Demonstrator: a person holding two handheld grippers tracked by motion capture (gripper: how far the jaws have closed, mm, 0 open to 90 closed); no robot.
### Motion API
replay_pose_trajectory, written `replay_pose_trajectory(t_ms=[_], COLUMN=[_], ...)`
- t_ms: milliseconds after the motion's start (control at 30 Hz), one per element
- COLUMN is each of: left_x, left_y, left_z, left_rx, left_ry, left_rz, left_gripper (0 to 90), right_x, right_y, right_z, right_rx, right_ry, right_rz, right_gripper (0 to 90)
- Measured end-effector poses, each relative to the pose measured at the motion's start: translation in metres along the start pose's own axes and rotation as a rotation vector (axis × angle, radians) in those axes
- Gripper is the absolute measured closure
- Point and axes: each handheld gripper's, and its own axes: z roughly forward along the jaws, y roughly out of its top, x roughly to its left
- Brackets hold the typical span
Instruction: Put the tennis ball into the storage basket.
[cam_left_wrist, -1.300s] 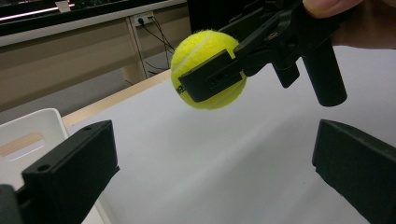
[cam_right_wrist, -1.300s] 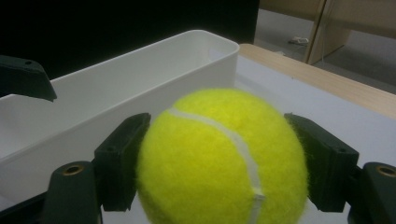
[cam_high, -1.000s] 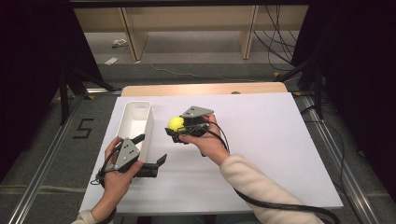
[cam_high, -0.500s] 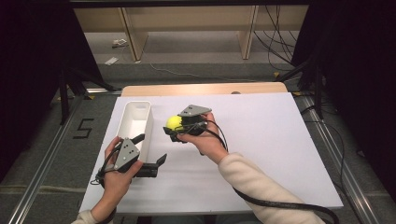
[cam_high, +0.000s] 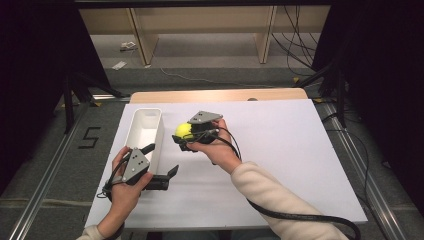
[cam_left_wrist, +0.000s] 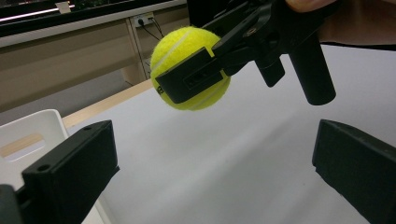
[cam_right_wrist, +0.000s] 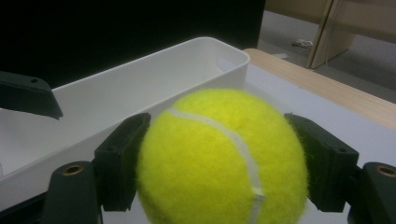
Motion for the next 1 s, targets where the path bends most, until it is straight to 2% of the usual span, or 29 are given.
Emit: replay_pose_trajectory(t_ms=[400,1000], left_x=[0.0,-0.001], left_y=[0.0,0.0], left_z=[0.0,0.0], left_rx=[0.0,0.002], left_ry=[-0.001,-0.005], left_rz=[0.0,-0.001], left_gripper=[0.0,0.0], right_x=[-0.001,0.0], right_y=[0.007,0.013], right_z=[0.004,0.012], right_rx=[0.014,0.021], right_ry=[-0.002,-0.001], right_rz=[-0.017,-0.016], right_gripper=[26.6,26.6])
